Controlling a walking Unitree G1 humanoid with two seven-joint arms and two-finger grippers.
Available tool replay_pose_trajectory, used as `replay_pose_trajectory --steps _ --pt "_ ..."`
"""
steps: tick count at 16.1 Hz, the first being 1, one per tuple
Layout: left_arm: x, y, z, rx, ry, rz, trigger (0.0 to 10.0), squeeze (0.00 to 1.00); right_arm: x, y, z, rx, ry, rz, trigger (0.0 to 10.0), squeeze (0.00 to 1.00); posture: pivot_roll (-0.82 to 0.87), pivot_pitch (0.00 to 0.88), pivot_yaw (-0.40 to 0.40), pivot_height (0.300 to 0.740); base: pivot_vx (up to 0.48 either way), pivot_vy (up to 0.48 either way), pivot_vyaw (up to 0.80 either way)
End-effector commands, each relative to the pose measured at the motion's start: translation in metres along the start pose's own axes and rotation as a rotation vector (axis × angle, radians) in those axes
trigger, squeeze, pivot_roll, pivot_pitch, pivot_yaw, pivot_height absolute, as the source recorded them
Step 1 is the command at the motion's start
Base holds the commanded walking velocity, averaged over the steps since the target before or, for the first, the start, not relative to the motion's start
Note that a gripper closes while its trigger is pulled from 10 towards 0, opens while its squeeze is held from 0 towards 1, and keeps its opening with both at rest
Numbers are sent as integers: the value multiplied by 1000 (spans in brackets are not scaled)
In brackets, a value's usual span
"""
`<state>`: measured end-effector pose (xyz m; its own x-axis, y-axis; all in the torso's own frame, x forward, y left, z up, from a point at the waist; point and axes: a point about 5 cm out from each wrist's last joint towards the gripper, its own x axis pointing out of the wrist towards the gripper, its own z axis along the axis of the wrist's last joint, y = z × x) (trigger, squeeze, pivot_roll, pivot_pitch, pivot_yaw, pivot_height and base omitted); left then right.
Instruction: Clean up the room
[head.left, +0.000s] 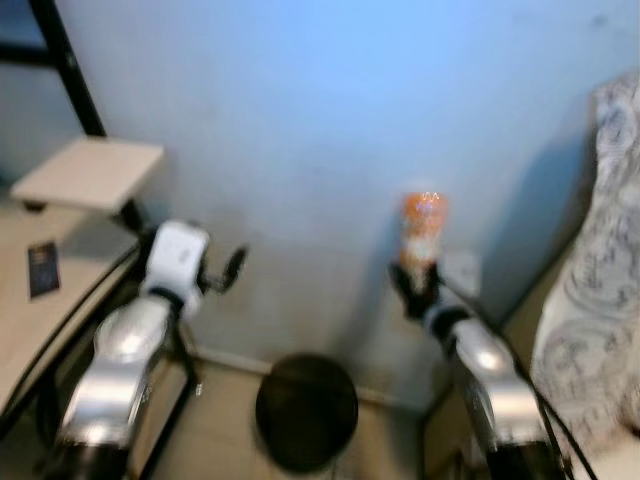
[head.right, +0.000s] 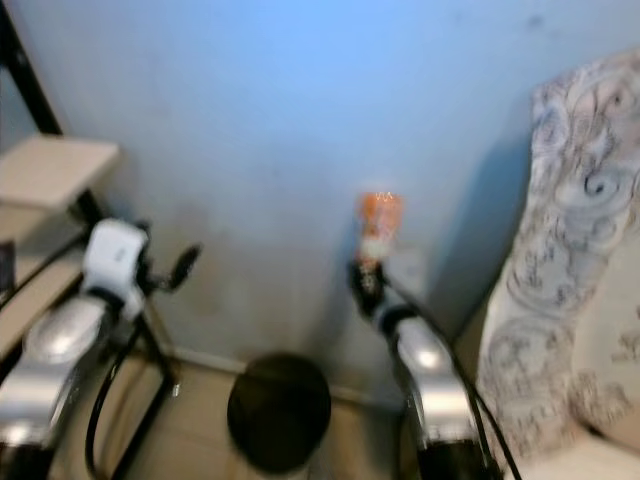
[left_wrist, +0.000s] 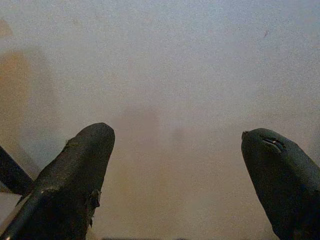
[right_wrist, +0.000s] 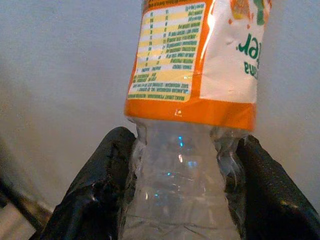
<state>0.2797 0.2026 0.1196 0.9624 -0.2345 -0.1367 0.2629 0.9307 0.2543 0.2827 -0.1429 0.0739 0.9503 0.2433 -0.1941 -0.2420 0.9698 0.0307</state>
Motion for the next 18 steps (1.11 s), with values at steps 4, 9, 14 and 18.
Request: replay_pose_trajectory --steps 4,9,14,18 --pt "-3 -25 -5 45 30 -225 10000 0 -11 -11 -33 -259 171 163 10000 0 59 0 -29 740 0 0 0" --pt "-17 -36 -26 322 172 -675 10000 0 6 -1 -81 -400 488 233 10000 0 60 0 -46 740 0 0 0" --pt "-15 -27 -25 446 207 -774 10000 0 31 14 -76 -317 527 157 10000 0 78 0 -57 740 0 0 0" --pt "-15 -27 -24 470 199 -787 10000 0 49 30 -55 -248 454 176 10000 196 91 0 -66 740 0 0 0"
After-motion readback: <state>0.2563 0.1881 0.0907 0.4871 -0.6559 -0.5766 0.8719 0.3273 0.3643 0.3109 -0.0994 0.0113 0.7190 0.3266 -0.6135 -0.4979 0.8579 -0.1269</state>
